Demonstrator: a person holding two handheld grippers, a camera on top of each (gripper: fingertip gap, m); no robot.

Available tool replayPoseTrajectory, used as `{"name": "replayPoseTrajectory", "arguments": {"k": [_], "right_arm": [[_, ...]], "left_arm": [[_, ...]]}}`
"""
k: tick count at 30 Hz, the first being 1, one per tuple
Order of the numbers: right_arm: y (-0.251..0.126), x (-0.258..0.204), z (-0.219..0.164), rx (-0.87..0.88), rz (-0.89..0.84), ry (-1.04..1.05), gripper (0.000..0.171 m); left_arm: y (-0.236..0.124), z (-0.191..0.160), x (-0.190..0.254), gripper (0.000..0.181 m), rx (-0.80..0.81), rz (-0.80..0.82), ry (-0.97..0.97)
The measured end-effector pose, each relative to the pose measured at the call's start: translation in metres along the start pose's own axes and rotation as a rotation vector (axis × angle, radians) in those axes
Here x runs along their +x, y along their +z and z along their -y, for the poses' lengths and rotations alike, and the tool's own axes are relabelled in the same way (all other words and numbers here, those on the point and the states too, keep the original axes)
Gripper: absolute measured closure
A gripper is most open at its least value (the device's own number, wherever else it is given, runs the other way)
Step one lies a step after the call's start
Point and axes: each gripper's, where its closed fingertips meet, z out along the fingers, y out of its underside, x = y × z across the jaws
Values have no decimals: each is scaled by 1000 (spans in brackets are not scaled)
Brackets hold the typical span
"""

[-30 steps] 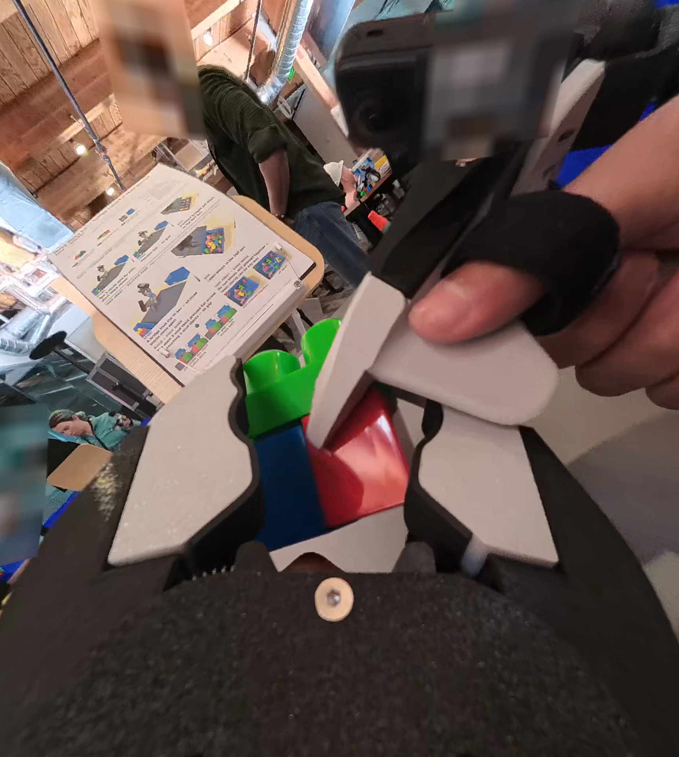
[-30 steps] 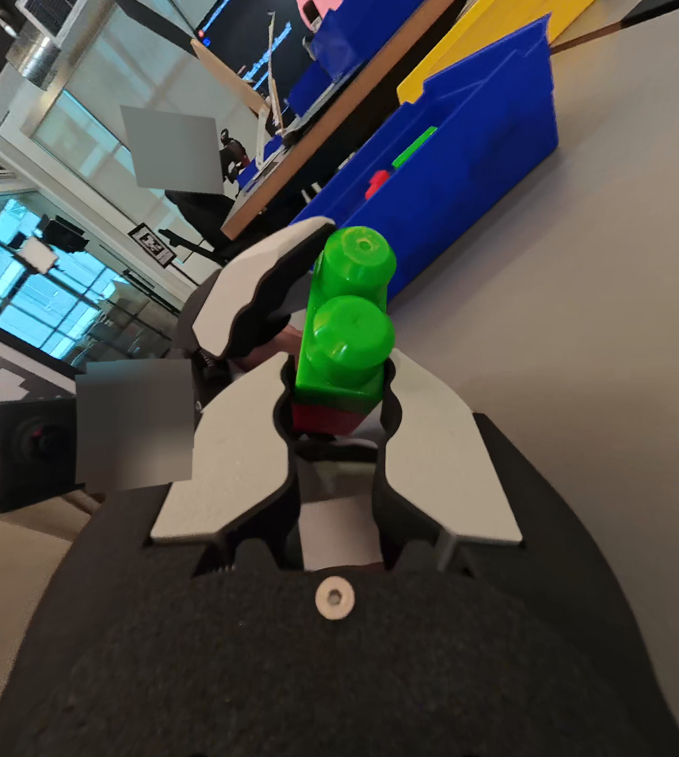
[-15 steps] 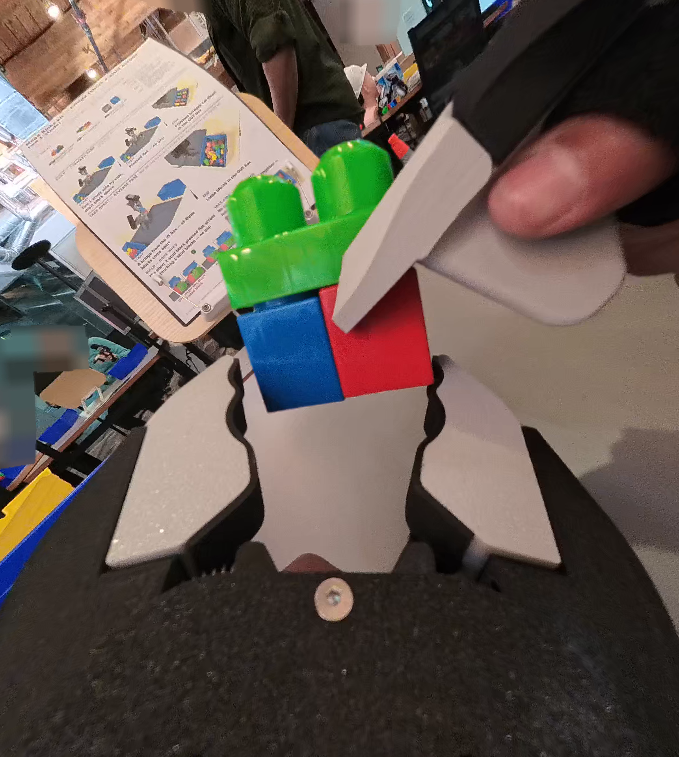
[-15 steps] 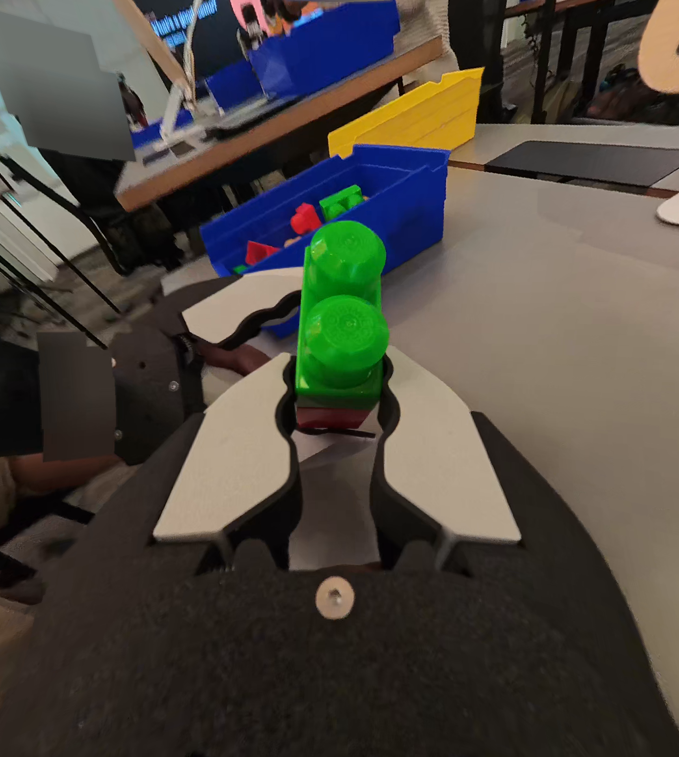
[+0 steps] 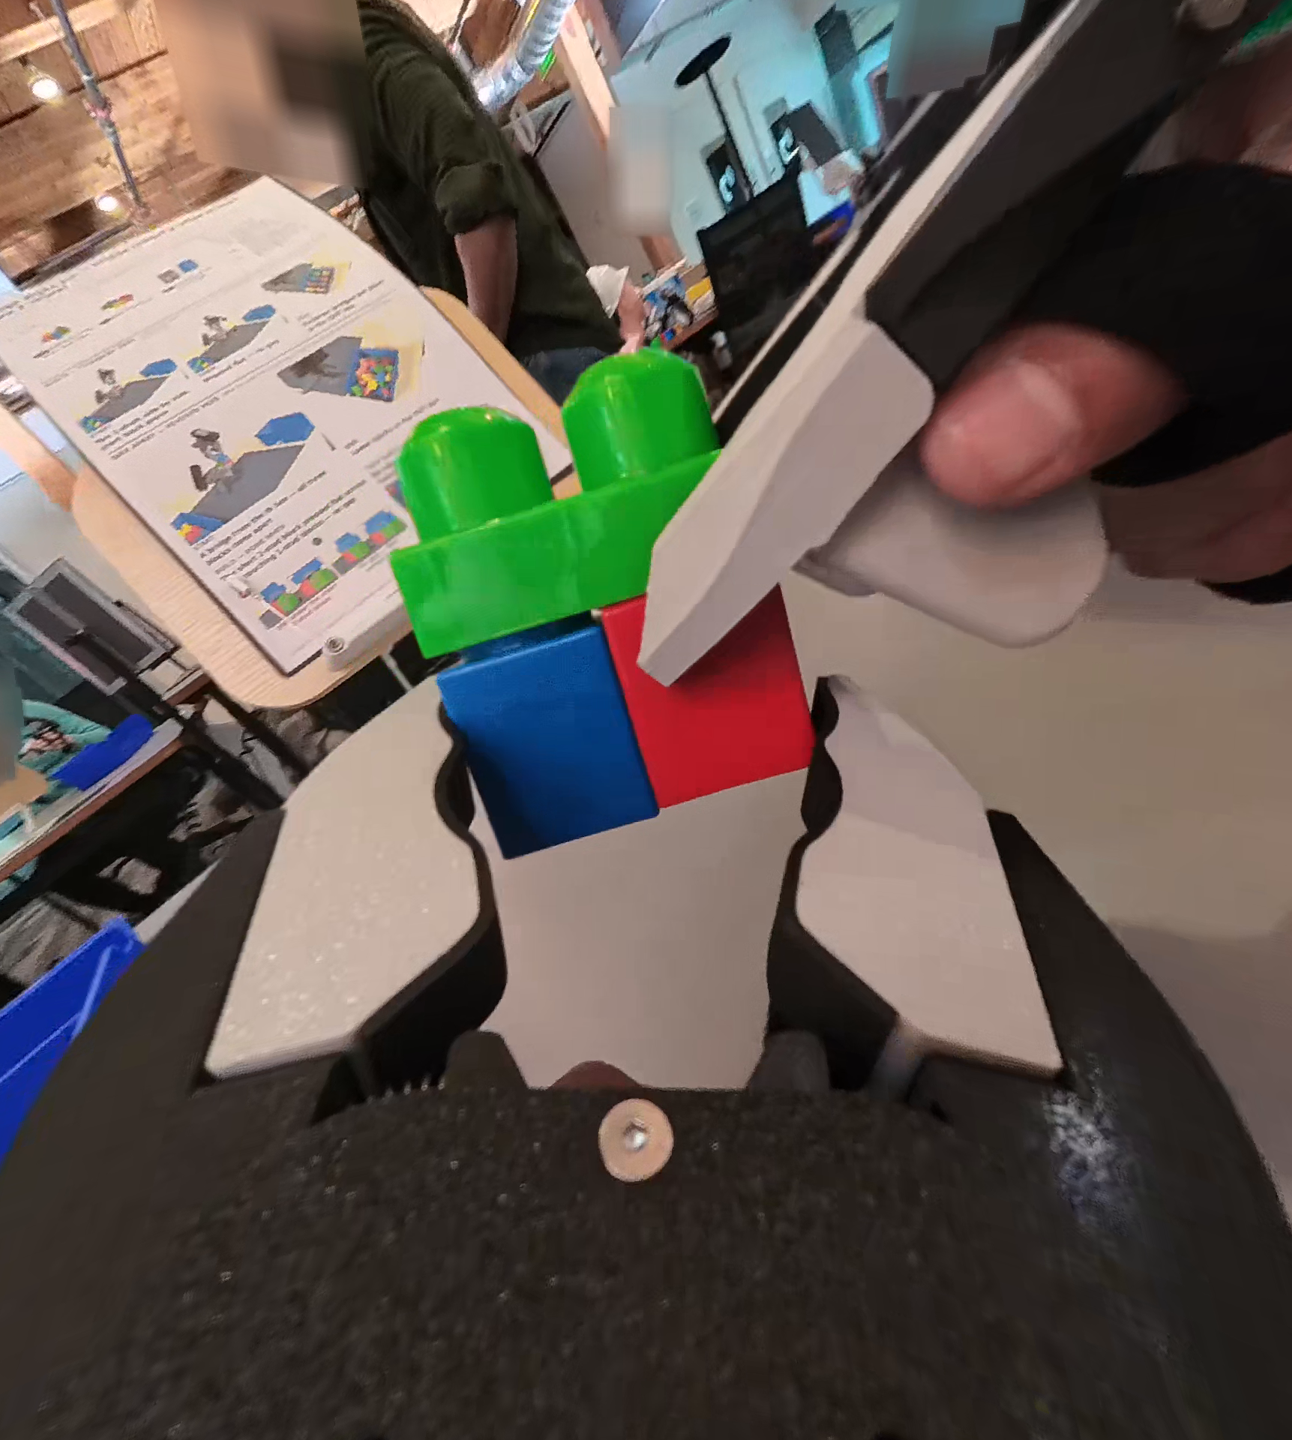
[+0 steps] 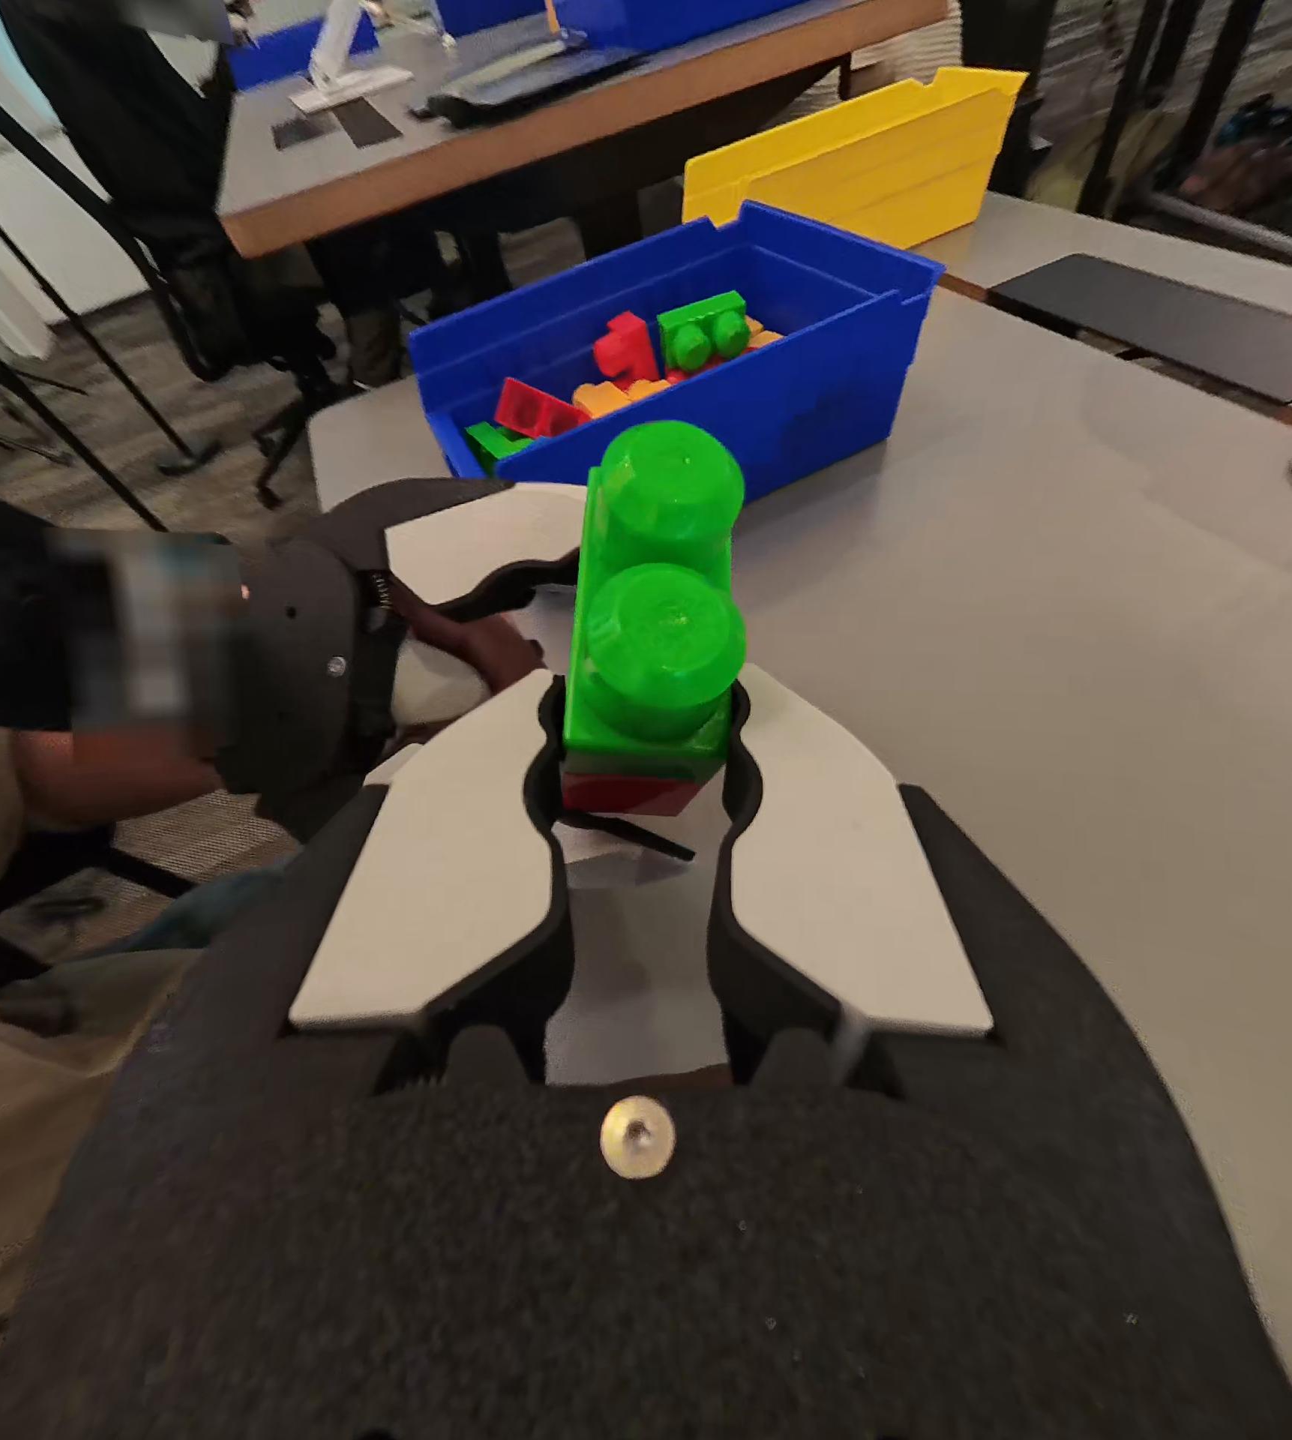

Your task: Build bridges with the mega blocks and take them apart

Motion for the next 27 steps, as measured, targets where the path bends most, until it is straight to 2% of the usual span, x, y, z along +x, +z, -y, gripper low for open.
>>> {"name": "replayPoseTrajectory", "arguments": {"k": [3, 5, 10, 12, 15, 18, 24, 27], "right_arm": [[-4, -10, 0, 10, 128, 114, 134], [-8, -18, 4, 41, 225, 193, 127], [-12, -16, 4, 66, 236, 191, 133], [-19, -25, 10, 105, 331, 239, 125], [-35, -36, 19, 146, 572, 396, 103], [-47, -19, 29, 204, 707, 559, 100], [-41, -44, 26, 24, 1027, 698, 96], [-38, -48, 28, -15, 1054, 695, 97]], "left_arm": [[-5, 6, 2, 98, 51, -33, 22], [-7, 8, 2, 98, 78, -37, 38], [-8, 13, 4, 99, 87, -41, 59], [-13, 18, 4, 99, 121, -37, 87], [-20, 24, 6, 99, 159, -63, 79], [-29, 33, 9, 99, 192, -104, 50], [-36, 51, 23, 99, 246, -194, 92], [-37, 54, 25, 99, 257, -220, 118]]}}
